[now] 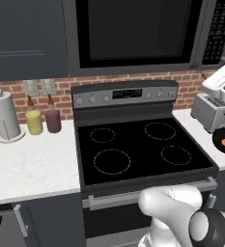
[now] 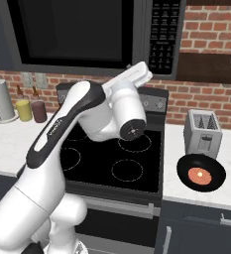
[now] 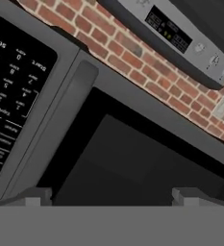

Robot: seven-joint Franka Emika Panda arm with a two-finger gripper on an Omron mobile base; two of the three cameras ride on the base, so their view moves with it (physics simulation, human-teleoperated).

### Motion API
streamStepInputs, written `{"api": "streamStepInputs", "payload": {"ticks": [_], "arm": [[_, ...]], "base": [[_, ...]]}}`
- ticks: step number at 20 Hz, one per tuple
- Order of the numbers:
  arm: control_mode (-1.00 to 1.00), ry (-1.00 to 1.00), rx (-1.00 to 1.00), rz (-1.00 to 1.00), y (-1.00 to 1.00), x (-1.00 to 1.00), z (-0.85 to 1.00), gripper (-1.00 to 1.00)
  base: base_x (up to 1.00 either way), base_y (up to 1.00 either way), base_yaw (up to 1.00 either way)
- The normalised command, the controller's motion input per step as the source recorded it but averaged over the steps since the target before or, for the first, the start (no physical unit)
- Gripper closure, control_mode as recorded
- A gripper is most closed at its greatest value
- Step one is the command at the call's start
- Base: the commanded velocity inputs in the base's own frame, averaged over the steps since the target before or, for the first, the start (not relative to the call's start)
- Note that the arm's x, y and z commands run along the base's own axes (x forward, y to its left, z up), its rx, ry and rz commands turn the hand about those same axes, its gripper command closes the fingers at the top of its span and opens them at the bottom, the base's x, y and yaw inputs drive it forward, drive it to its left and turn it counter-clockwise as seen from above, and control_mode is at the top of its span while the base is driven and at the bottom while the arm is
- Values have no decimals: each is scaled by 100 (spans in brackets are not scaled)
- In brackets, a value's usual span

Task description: Open the microwave, place the bowl with waffle inside the microwave, then close the microwave door and turn it on.

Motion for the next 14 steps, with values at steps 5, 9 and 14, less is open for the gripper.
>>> {"api": "streamStepInputs", "payload": {"ticks": [5,9,14], "arm": [[-100,0,10,0,-14,31,0,-100],[-100,0,11,0,-23,25,0,-100],[-100,0,6,-2,-8,47,0,-100]], "base": [[0,0,0],[0,0,0],[0,0,0]]}}
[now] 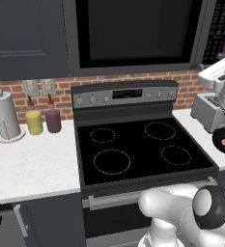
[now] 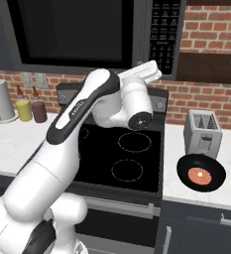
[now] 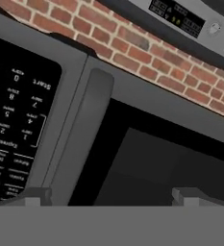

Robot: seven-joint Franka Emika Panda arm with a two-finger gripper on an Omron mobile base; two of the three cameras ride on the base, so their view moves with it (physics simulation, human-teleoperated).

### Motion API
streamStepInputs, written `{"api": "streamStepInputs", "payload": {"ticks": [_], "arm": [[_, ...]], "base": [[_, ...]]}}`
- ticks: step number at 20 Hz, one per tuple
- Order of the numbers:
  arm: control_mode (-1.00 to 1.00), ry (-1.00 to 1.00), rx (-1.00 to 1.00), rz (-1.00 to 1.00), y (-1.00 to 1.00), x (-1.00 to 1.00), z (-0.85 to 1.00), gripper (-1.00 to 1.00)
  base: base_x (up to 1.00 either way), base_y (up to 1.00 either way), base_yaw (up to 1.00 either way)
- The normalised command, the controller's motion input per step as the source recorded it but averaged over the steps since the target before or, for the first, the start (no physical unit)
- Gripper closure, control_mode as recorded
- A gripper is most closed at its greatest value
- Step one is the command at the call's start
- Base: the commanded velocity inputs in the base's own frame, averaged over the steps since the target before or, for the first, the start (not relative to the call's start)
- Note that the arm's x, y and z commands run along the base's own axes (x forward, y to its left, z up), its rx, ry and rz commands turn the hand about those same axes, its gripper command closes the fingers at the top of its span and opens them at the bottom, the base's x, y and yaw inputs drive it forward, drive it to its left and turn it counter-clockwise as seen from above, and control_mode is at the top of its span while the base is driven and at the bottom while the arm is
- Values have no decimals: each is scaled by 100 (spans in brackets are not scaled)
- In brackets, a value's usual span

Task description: Open the microwave, place the bowl with waffle inside the microwave, then close the microwave door and turn it on.

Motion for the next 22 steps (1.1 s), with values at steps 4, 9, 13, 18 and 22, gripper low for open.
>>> {"api": "streamStepInputs", "payload": {"ticks": [4,9,13,18,22], "arm": [[-100,0,2,-3,0,58,0,-100],[-100,3,0,-2,0,44,0,-100],[-100,0,0,0,-2,16,-3,-100],[-100,0,0,0,-1,15,-1,-100],[-100,0,0,-1,-1,17,0,-100]], "base": [[0,0,0],[0,0,0],[0,0,0],[0,0,0],[0,0,0]]}}
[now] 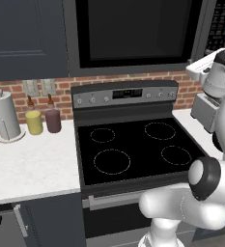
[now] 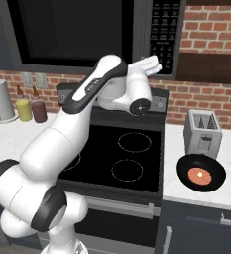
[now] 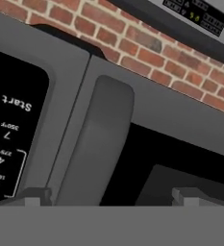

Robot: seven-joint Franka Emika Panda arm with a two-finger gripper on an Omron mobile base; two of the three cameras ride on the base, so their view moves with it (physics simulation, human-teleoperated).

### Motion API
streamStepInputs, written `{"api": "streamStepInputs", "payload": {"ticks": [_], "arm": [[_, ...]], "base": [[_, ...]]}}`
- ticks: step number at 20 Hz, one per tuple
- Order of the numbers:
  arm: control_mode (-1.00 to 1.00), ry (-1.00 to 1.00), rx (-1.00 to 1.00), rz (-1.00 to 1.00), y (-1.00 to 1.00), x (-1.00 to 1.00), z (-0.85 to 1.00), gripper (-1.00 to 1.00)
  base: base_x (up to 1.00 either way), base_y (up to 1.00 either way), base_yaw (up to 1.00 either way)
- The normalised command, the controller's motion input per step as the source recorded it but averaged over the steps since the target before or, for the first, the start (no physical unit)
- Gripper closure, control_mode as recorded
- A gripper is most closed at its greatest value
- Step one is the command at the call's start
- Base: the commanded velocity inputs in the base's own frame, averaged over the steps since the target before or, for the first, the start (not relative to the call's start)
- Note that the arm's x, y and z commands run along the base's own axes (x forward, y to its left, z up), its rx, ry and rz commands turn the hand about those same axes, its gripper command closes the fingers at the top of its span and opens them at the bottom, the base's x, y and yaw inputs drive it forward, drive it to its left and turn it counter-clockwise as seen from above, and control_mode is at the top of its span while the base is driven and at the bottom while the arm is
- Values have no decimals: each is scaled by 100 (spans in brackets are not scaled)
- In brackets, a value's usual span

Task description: Open the microwave, place the bowl with waffle inside the microwave, then close the microwave door and turn it on.

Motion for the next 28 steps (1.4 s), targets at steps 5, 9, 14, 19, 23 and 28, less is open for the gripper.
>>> {"api": "streamStepInputs", "payload": {"ticks": [5,9,14,19,23,28], "arm": [[-100,0,0,0,-13,31,0,-100],[-100,1,0,0,-3,43,-2,-100],[-100,2,0,0,-7,33,-4,-100],[-100,2,0,0,0,2,-4,100],[-100,3,0,0,7,-13,-4,100],[-100,0,0,19,4,-87,-8,100]], "base": [[0,0,0],[0,0,0],[0,0,0],[0,0,0],[0,0,0],[0,0,0]]}}
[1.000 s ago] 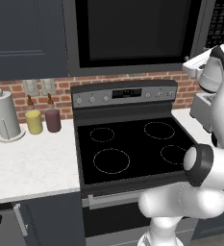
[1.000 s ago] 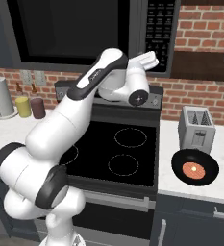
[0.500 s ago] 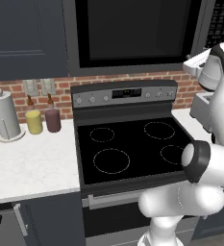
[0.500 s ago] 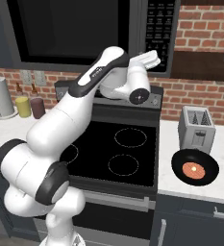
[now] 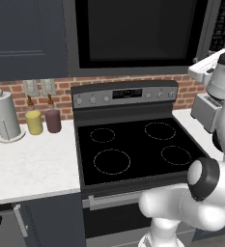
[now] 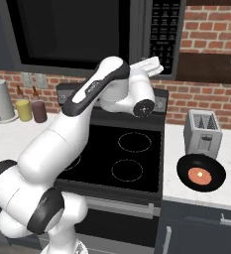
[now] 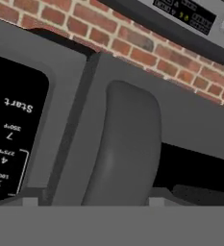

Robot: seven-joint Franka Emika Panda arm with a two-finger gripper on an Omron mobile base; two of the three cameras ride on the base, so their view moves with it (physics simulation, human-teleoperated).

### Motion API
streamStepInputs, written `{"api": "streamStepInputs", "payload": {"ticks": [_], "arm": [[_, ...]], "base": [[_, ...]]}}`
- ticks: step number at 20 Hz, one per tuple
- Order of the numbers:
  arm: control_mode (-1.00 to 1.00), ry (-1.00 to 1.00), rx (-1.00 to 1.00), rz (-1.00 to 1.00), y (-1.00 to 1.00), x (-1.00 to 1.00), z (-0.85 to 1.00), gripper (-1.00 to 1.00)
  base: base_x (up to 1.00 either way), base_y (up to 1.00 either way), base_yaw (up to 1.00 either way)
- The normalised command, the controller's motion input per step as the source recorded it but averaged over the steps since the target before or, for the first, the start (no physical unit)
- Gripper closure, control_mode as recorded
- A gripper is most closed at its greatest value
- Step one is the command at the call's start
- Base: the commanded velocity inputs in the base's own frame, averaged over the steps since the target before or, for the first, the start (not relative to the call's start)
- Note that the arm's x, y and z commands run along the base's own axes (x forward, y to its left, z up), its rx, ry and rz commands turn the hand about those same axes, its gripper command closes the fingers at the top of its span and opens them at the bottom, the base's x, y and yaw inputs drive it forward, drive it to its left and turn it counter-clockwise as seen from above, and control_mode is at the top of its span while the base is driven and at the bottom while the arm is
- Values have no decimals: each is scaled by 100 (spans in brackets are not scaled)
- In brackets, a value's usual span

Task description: Open the microwave, place the bowl with waffle inside the microwave, then close the microwave door and turn it on.

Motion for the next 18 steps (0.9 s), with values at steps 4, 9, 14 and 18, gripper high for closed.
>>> {"api": "streamStepInputs", "payload": {"ticks": [4,9,14,18], "arm": [[-100,-1,0,43,0,-100,-9,100],[-100,0,-2,42,0,-100,-13,100],[-100,0,-10,40,7,-100,-27,100],[-100,0,-15,37,13,-100,-41,-100]], "base": [[0,0,0],[0,0,0],[0,0,0],[0,0,0]]}}
